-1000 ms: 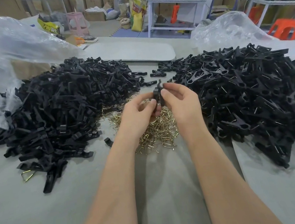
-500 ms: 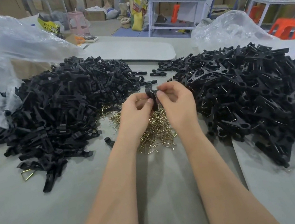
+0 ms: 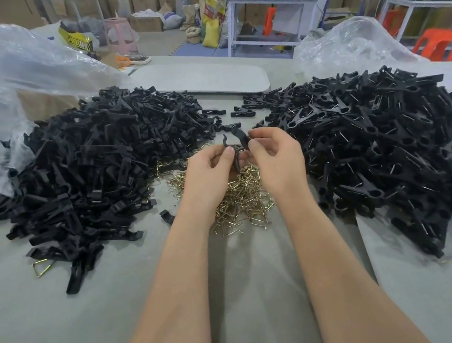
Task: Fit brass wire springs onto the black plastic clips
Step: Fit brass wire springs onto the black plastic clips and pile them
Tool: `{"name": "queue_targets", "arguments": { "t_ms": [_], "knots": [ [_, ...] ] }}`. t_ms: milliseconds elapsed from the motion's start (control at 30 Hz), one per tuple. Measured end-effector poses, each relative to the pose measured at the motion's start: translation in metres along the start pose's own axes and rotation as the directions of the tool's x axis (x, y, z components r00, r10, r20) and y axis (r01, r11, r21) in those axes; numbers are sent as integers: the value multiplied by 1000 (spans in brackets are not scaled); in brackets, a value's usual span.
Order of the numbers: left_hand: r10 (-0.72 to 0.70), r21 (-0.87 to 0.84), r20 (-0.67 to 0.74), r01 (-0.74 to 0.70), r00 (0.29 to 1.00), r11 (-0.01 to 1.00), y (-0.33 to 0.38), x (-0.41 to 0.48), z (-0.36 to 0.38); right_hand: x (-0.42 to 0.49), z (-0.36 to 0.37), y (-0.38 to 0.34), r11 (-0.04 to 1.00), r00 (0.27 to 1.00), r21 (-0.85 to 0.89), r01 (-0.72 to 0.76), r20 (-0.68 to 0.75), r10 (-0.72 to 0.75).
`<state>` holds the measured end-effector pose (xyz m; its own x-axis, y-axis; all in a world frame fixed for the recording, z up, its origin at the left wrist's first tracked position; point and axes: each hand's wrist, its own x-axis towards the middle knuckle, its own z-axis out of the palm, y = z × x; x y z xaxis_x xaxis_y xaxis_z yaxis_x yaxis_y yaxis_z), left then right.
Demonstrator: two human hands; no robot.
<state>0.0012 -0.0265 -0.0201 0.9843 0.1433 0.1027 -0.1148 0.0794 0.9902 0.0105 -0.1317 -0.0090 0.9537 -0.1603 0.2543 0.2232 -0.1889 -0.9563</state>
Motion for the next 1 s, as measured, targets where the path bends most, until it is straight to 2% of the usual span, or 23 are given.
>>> {"name": "queue_targets", "arguments": {
  "t_ms": [133, 267, 400, 500, 600, 633, 767, 1000],
  "knots": [
    [20, -61, 20, -18, 1000, 998, -1, 0, 0, 2, -1, -1, 993, 998, 107, -54, 36, 51],
    [42, -55, -26, -43, 999, 998, -2, 1, -1, 3, -3, 0, 992, 995, 109, -59, 85, 50],
    [63, -23, -3, -63, 998, 998, -1, 0, -2, 3, -2, 0, 989, 987, 122, -79, 148, 60],
    [71, 5, -11, -71, 997, 997, 0, 0, -4, 2, -2, -2, 998, 982, 62, -23, 190, 11],
    [56, -3, -49, -56, 997, 998, -1, 1, -4, 2, 0, -1, 989, 969, -131, 74, 243, -40],
    [54, -4, -52, -54, 997, 999, -1, 1, -4, 2, 0, -1, 983, 971, -164, 83, 236, -43],
    [72, 16, -72, -71, 995, 997, 0, 1, -2, 1, -3, -3, 994, 987, -95, 49, 155, -34],
    [43, -19, -83, -44, 996, 999, 1, 0, -2, 0, -3, -5, 1000, 990, -21, 14, 138, -11]
  ]
}}
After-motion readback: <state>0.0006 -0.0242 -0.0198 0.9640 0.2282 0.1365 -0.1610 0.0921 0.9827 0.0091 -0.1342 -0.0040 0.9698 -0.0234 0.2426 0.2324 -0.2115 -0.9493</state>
